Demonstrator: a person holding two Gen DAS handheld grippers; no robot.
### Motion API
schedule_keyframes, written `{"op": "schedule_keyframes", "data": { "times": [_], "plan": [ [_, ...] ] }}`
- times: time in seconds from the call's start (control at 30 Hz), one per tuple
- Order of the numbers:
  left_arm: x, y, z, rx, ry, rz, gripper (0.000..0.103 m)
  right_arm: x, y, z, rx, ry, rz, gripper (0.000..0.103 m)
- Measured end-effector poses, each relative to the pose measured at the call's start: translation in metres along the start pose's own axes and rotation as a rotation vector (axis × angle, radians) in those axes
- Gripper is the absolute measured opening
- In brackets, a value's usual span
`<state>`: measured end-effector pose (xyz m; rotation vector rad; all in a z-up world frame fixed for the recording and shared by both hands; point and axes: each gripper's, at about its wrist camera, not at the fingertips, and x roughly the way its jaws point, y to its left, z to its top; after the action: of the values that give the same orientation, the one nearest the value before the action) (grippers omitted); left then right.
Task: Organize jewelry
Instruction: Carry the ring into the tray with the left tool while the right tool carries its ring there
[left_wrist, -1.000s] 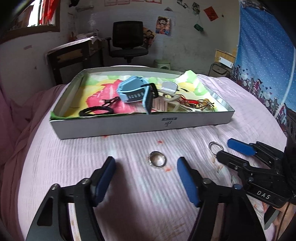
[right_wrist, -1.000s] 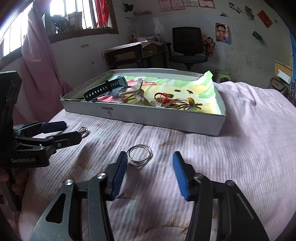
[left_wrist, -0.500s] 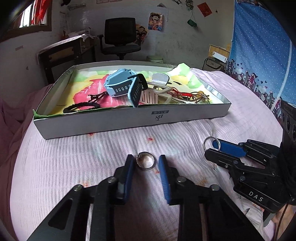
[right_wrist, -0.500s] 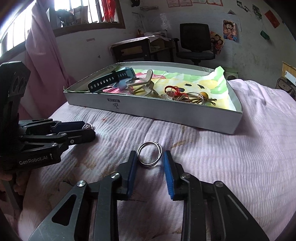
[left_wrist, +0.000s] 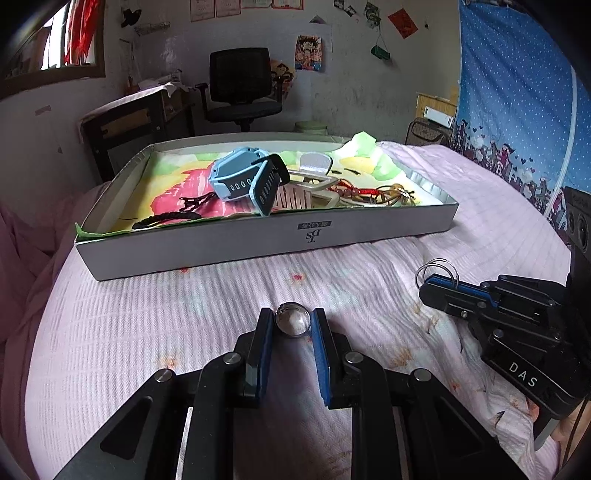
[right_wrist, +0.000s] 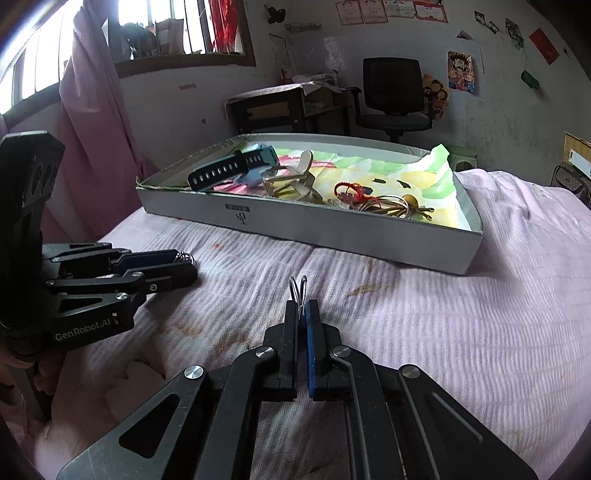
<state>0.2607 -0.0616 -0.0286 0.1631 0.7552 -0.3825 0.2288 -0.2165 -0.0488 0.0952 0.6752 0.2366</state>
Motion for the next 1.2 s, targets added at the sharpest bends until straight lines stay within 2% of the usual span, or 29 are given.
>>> {"op": "schedule_keyframes", "data": {
  "times": [0.3, 0.5, 0.67, 0.83, 1.0, 1.2],
  "plan": [
    [-0.02, 0.013, 0.0, -0.05, -0.091, -0.058, 0.02, -0.007, -0.002, 0.002, 0.008, -0.044, 0.005, 0.004],
    [-0.038, 0.011, 0.008, -0.045, -0.155, -0.069, 0.02, -0.023, 0.0, 0.007, 0.006, -0.109, -0.006, 0.004],
    [-0.048, 0.013, 0.017, -0.08, -0.192, -0.075, 0.02, -0.029, 0.0, 0.012, 0.0, -0.131, -0.011, 0.004],
    [-0.053, 0.024, 0.035, -0.128, -0.242, -0.024, 0.02, -0.035, 0.003, 0.027, -0.008, -0.173, -0.03, 0.004],
    [-0.047, 0.039, 0.057, -0.178, -0.287, 0.06, 0.02, -0.024, 0.001, 0.058, -0.012, -0.236, -0.061, 0.004],
    [-0.02, 0.052, 0.073, -0.227, -0.255, 0.106, 0.02, -0.004, -0.008, 0.078, -0.008, -0.242, -0.107, 0.004]
  ]
}}
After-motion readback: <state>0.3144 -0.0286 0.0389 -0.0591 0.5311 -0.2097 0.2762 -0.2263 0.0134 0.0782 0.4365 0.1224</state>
